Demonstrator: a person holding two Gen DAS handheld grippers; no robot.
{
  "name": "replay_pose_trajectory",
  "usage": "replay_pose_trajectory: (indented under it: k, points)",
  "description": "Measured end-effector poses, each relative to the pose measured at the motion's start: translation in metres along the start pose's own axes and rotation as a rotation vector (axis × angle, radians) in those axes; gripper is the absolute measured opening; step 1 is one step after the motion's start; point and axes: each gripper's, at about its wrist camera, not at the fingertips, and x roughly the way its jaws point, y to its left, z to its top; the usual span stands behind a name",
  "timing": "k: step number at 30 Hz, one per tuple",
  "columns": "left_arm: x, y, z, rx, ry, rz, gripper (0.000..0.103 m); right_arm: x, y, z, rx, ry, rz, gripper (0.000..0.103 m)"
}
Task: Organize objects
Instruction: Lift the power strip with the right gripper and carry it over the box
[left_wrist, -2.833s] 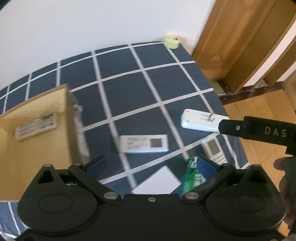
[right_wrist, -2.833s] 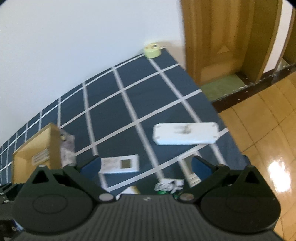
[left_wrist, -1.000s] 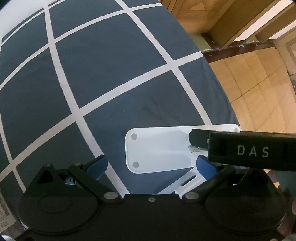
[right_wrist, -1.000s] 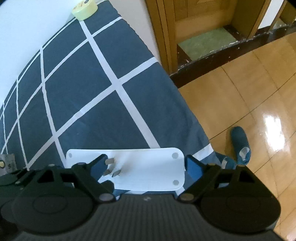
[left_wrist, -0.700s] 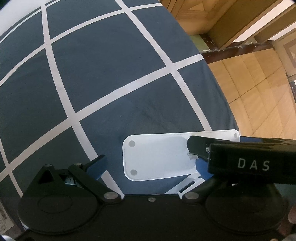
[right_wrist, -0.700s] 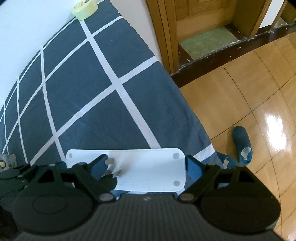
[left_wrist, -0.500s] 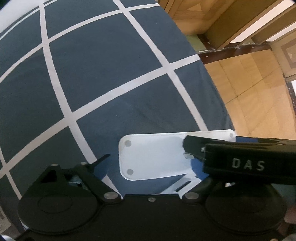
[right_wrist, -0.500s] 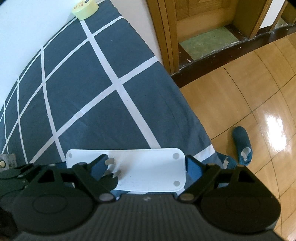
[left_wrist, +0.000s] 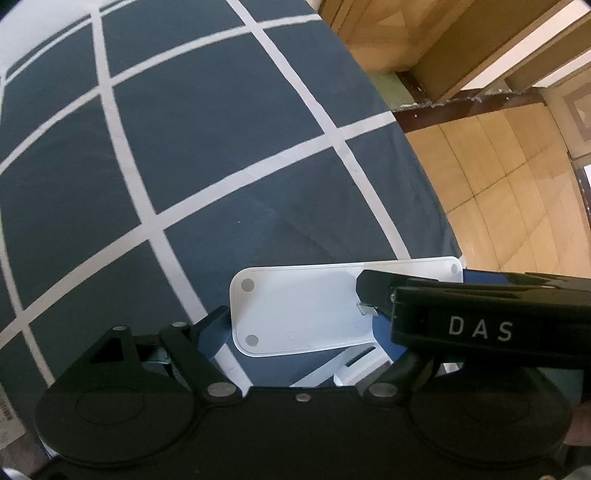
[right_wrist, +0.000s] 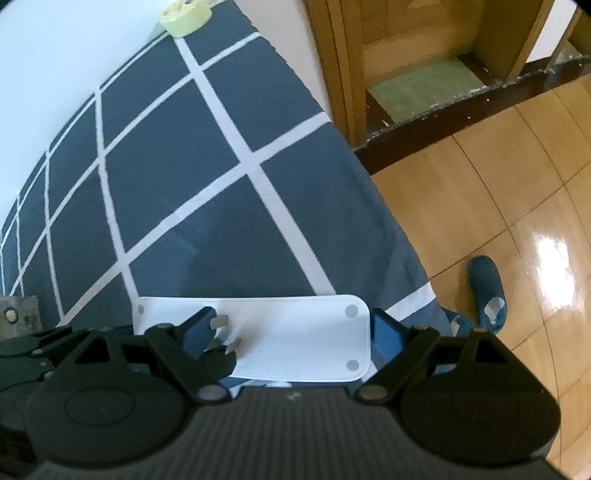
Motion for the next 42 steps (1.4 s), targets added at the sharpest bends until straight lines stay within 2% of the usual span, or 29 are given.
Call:
replay_pose_trajectory:
  k: [9, 17, 28, 42]
  points:
    - [-0.043, 0.007, -0.018, -0.038, -0.08, 0.036, 0.081, -0.034, 0.026, -0.01, -0.064, -0.054, 0.041, 0.088]
    - [-0.085, 0.02, -0.049, -0.082, -0.139, 0.065, 0.081, -0.066, 0.057, -0.032, -0.125, -0.09, 0.072, 0.088]
    - [-0.132, 0.055, -0.102, -0.14, -0.194, 0.091, 0.081, -0.095, 0.109, -0.08, -0.198, -0.114, 0.101, 0.088]
    - [-0.185, 0.12, -0.166, -0.192, -0.25, 0.115, 0.081, -0.113, 0.194, -0.14, -0.269, -0.141, 0.127, 0.088]
